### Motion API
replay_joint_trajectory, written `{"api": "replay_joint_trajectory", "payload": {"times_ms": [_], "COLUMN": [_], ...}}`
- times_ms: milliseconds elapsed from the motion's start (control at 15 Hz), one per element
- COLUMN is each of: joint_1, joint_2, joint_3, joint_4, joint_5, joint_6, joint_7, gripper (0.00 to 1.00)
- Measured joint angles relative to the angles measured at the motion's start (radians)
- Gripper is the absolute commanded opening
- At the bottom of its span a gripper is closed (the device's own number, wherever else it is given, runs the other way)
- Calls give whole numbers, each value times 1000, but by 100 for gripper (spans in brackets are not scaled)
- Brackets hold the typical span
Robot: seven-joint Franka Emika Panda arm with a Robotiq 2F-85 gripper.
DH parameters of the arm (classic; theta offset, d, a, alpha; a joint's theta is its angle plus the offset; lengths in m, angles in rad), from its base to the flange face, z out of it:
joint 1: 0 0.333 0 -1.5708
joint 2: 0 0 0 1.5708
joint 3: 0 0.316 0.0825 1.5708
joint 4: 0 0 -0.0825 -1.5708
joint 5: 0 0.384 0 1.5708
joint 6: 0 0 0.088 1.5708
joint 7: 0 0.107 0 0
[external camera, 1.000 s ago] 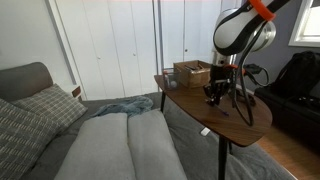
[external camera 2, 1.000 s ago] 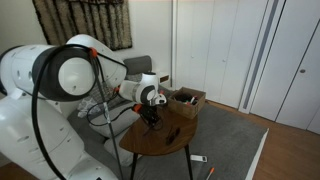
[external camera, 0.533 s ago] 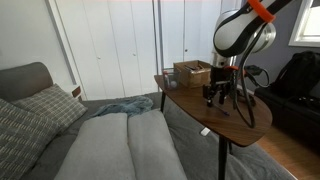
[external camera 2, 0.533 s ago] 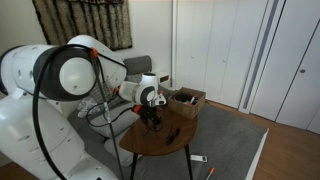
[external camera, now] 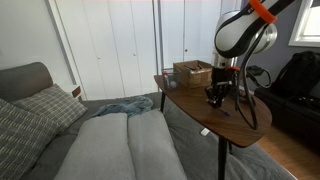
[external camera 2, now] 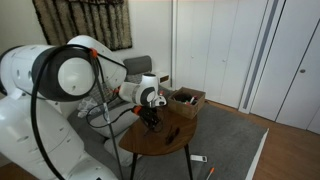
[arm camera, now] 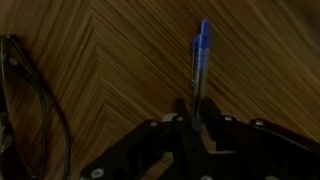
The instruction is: Put the pen in the box
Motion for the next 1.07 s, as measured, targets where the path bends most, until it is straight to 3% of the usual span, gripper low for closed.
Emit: {"api": "replay_joint_trajectory", "payload": {"times_ms": [400,733,800,867,933,1067], "joint_1": [0,-63,-90,-106,-105,-98], "joint_2": [-11,-164,-199,-220,-224,-213], "joint_3": [0,-47,-55,-60,-62,-57], "joint_4": [-1,4,11,15,14,11], "joint_5": [0,-7,-18,-20,-20,-20], "joint_6": [22,69,67,62,59,59], "joint_7": [19,46,62,56,53,54], "gripper": [3,3,11,11,3,3]}}
